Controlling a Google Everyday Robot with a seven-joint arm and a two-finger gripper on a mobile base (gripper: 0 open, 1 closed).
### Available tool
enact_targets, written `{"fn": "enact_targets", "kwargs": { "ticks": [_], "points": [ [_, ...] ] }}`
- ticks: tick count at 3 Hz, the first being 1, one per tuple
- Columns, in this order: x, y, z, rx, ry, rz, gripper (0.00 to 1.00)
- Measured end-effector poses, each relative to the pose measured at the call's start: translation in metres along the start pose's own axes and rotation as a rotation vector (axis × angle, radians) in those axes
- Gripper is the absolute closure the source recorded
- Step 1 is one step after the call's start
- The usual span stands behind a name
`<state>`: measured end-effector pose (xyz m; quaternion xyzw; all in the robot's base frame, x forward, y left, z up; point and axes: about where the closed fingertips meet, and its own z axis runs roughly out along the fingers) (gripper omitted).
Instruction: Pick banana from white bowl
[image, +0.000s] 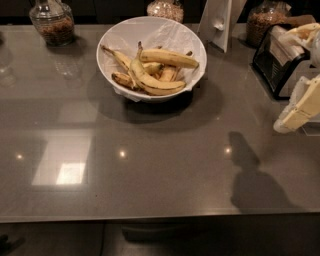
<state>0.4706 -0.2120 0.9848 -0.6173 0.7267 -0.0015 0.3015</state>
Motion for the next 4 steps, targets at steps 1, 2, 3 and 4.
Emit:
{"fn": "enact_targets", "kwargs": {
  "ticks": [1,2,3,4],
  "points": [
    [-0.03,-0.024,0.017,0.016,-0.224,-0.071,0.0],
    [-0.064,-0.045,0.034,-0.007,-0.385,-0.117,0.0],
    [-0.096,-0.067,0.057,-0.038,-0.461,-0.158,0.0],
    [-0.131,-0.093,0.086,-0.066,-0.488,-0.19,0.0]
  ]
}}
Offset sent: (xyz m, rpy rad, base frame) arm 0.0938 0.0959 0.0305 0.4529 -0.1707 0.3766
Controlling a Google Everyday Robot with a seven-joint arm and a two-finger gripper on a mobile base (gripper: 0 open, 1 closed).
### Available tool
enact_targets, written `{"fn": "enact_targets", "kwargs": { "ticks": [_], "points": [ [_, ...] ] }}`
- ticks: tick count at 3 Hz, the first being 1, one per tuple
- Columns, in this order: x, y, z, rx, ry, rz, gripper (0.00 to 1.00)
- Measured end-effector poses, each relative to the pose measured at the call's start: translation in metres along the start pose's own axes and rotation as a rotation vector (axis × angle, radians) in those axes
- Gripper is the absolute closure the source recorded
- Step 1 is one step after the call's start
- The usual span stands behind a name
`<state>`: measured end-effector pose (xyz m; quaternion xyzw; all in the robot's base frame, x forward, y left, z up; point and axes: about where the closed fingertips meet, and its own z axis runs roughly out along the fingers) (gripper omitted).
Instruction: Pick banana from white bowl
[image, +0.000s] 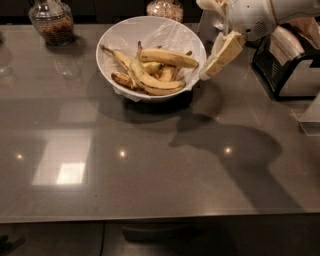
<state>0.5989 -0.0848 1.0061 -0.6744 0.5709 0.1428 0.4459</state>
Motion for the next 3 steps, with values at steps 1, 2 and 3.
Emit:
{"fn": "enact_targets", "kwargs": {
  "ticks": [1,2,3],
  "points": [
    [0.0,0.0,0.0,0.0,0.0,0.0,0.0],
    [0.006,-0.003,0.007,0.014,-0.011,0.016,0.0],
    [0.017,-0.014,0.023,0.022,-0.026,0.035,0.0]
  ]
}}
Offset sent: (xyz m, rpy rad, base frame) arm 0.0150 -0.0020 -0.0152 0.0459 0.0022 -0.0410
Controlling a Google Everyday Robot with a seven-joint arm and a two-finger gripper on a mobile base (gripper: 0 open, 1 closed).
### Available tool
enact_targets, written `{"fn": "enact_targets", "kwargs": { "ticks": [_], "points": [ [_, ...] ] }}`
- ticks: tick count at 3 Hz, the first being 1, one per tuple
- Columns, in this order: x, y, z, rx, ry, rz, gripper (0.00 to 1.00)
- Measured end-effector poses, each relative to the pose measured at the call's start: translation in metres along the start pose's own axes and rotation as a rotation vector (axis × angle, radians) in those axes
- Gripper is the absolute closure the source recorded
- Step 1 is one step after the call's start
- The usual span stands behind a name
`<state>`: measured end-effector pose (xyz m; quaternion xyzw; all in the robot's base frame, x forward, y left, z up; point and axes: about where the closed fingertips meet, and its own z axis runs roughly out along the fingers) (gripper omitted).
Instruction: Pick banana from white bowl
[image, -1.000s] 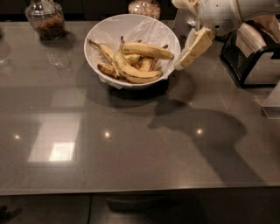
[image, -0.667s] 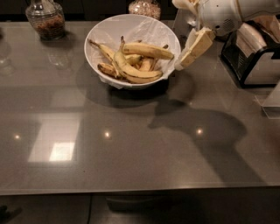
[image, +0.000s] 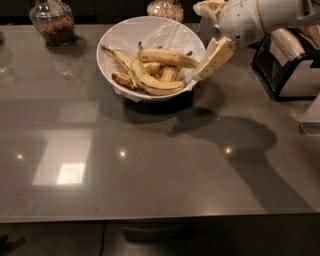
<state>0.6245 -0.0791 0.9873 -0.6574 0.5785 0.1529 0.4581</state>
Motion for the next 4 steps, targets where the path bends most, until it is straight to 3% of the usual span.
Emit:
{"fn": "enact_targets", "kwargs": {
  "ticks": [2,3,4],
  "points": [
    [0.024,-0.014,0.035,0.02,-0.023,0.056,0.0],
    [0.035,-0.018,0.049,0.022,-0.03,0.081,0.05],
    [0.044,-0.021,0.06,0.011,-0.03,0.098,0.22]
  ]
}}
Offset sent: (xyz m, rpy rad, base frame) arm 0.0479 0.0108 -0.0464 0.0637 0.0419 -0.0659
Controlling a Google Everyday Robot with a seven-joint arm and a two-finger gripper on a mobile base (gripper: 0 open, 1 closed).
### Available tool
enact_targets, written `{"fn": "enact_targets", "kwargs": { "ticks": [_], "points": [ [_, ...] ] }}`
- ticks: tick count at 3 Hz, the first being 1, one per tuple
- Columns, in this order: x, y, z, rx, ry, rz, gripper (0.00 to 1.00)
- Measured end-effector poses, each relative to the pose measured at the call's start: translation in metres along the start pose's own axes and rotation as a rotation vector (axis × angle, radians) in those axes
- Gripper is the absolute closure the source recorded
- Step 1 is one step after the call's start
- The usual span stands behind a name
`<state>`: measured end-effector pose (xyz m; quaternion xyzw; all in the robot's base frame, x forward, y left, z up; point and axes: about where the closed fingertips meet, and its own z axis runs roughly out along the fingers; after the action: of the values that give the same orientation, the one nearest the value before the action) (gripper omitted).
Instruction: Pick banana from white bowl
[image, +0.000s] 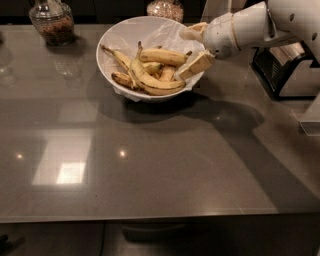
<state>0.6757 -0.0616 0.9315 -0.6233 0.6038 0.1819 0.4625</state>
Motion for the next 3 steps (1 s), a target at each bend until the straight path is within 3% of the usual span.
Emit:
{"fn": "enact_targets", "kwargs": {
  "ticks": [2,3],
  "points": [
    [0.016,-0.013,0.0246,-0.031,-0.01,0.022,0.36],
    [0.0179,-0.0157,0.0266,-0.036,-0.012,0.022,0.55]
  ]
}}
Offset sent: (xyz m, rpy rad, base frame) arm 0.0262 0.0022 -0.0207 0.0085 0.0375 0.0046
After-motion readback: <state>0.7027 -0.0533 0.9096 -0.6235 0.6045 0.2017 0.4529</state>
